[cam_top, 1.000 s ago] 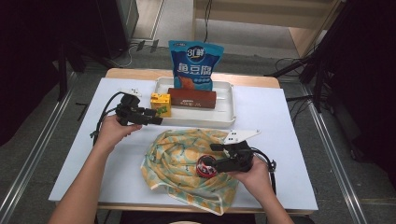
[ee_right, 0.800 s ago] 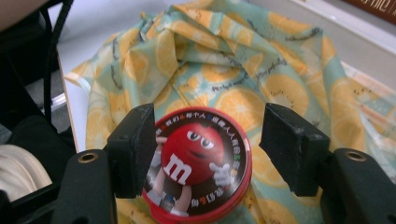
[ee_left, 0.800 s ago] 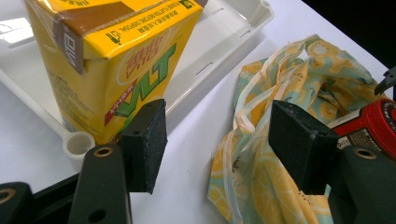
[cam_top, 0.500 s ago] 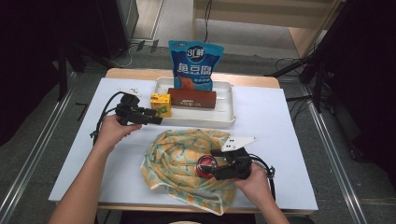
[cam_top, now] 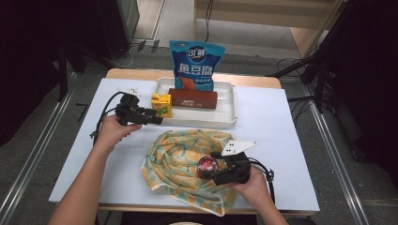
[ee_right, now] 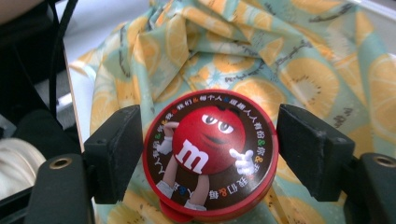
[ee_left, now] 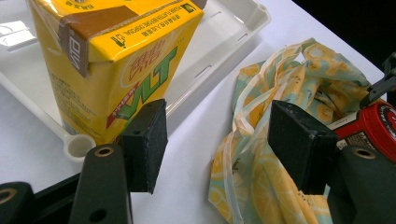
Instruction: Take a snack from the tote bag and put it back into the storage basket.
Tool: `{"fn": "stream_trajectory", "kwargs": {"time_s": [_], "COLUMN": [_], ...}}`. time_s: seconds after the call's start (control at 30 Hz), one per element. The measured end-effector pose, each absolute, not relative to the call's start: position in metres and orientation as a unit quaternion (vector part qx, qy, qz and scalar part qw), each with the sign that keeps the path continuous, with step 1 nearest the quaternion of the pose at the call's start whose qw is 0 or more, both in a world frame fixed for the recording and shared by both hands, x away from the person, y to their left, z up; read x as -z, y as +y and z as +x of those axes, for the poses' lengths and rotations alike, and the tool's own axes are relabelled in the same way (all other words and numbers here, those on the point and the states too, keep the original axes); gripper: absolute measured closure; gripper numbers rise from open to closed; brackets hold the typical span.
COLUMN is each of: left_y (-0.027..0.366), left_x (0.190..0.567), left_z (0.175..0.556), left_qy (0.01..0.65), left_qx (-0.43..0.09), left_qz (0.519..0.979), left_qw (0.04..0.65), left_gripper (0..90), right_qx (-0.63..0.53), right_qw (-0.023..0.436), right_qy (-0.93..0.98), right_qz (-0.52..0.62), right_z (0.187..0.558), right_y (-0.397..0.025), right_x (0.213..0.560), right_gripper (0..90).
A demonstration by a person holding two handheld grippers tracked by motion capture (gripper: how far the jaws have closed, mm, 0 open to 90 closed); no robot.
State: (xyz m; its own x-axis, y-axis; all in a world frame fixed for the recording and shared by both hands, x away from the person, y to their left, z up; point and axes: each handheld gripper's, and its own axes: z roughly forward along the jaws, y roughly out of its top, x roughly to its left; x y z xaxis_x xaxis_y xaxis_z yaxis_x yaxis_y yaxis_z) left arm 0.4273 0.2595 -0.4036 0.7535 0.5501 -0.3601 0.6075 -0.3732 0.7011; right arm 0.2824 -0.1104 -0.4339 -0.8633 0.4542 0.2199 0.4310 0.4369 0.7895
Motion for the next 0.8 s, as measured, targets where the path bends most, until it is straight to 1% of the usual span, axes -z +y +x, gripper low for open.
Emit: {"fn": "stream_trajectory", "kwargs": {"time_s": [0.33,0.6,0.8], "left_y": [0.259,0.258,0.258], "left_x": [0.404,0.404,0.404], "left_z": [0.427,0.427,0.427], "left_qy": [0.35,0.349,0.35], "left_qx": [0.033,0.033,0.033], "left_qz": [0.828,0.83,0.829], "left_qw": [0.436,0.435,0.435], "left_gripper": [38.1,38.1,38.1], "right_qx": [-0.431,-0.441,-0.437], "right_qw": [0.014,0.01,0.024], "right_qy": [0.866,0.862,0.866], "right_qz": [0.253,0.25,0.24], "right_z": [0.282,0.285,0.284], "right_y": [-0.099,-0.097,-0.095], "right_x": [0.447,0.451,0.449], "right_gripper": [21.9,22.0,23.8]}}
